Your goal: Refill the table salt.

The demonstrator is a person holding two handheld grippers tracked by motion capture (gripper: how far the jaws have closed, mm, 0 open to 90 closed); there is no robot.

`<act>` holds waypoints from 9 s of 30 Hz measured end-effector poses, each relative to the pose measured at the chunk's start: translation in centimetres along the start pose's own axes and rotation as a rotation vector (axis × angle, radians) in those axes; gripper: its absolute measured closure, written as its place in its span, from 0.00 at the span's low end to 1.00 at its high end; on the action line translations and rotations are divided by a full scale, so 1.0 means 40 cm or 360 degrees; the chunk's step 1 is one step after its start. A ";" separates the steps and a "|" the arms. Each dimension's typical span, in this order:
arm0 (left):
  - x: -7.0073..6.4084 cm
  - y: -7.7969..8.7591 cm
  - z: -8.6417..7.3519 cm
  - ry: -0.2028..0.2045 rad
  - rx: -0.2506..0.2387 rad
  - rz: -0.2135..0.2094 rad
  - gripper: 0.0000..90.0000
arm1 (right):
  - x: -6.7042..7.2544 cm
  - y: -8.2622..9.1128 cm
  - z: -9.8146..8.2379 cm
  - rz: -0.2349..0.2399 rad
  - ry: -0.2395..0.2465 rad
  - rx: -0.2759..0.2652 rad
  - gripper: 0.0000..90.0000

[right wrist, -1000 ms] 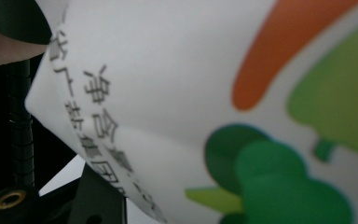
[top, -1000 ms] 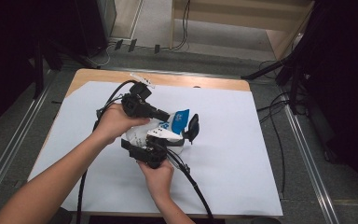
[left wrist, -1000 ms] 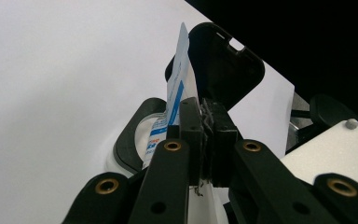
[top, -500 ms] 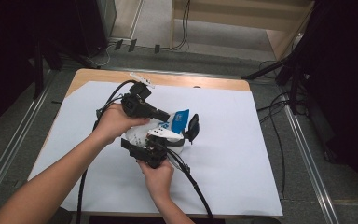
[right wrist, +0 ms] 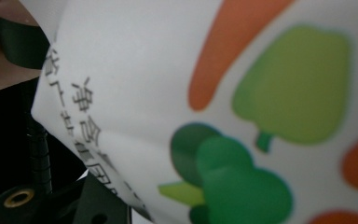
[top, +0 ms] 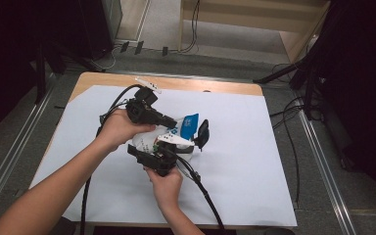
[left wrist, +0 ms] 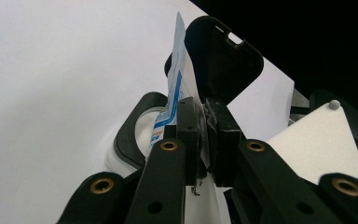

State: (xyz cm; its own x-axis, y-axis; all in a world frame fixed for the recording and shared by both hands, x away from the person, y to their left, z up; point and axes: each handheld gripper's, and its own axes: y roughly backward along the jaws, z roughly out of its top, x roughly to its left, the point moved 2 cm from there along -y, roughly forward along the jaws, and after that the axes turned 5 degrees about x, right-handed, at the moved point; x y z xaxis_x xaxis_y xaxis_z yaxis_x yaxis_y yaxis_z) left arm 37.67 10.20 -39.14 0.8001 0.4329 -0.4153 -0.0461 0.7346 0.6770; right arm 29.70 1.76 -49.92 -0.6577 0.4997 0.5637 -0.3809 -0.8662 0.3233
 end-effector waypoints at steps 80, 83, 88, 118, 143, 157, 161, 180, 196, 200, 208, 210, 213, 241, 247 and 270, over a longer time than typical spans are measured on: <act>-0.009 -0.010 0.013 0.0021 0.0020 0.0009 0.97 | 0.004 -0.004 0.006 -0.0047 0.0066 0.0051 0.60; -0.009 -0.011 0.014 0.0027 0.0020 0.0008 0.97 | 0.003 -0.003 0.006 -0.0047 0.0056 0.0060 0.60; -0.011 -0.010 0.016 0.0008 0.0031 0.0026 0.97 | 0.002 -0.003 0.006 -0.0038 0.0049 0.0051 0.60; -0.020 -0.001 0.020 -0.0016 0.0037 0.0042 0.98 | -0.003 0.002 0.009 0.0000 0.0028 0.0041 0.54; -0.004 0.111 -0.058 -0.0002 -0.0080 0.0011 1.00 | 0.000 0.015 -0.024 -0.0256 0.0364 0.0213 0.58; -0.008 0.144 -0.071 -0.0061 -0.0082 -0.0030 1.00 | -0.018 0.040 -0.030 -0.0356 0.0428 0.0217 0.61; -0.014 0.157 -0.079 -0.0098 -0.0083 -0.0025 1.00 | -0.026 0.050 -0.028 -0.0378 0.0416 0.0206 0.61; -0.014 0.186 -0.101 -0.0098 -0.0185 0.0010 1.00 | -0.037 0.058 -0.021 -0.0319 0.0384 0.0208 0.62; 0.045 0.233 -0.096 0.0006 -0.0269 0.0099 1.00 | -0.036 0.114 -0.002 -0.0243 0.0469 0.0433 0.60; 0.072 0.237 -0.103 0.0031 -0.0247 0.0145 1.00 | -0.039 0.134 0.004 -0.0238 0.0483 0.0432 0.60; 0.124 0.217 -0.110 0.0050 -0.0200 0.0245 1.00 | -0.056 0.199 0.009 -0.0205 0.0495 0.0443 0.60; 0.139 0.214 -0.108 0.0068 -0.0213 0.0235 1.00 | -0.069 0.222 0.012 -0.0212 0.0511 0.0434 0.60; 0.167 0.207 -0.105 0.0101 -0.0223 0.0247 1.00 | -0.075 0.236 0.014 -0.0210 0.0521 0.0429 0.60; 0.262 0.158 -0.157 0.0163 -0.0233 0.0311 1.00 | -0.183 0.425 0.031 -0.0356 0.0402 0.0321 0.66; 0.260 0.172 -0.193 0.0171 -0.0230 0.0332 1.00 | -0.203 0.437 0.042 -0.0382 0.0379 0.0297 0.67; 0.265 0.199 -0.295 0.0237 -0.0337 0.0354 0.95 | -0.246 0.435 0.067 -0.0433 0.0307 0.0260 0.72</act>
State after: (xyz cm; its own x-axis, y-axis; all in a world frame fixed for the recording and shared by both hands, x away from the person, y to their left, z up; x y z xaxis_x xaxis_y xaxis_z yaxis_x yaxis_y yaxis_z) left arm 38.73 26.80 -45.34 0.6610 0.6549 -0.3663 -0.3455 0.6990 0.6262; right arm 31.29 -18.23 -47.81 -0.6628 0.6895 0.2920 -0.4601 -0.6826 0.5677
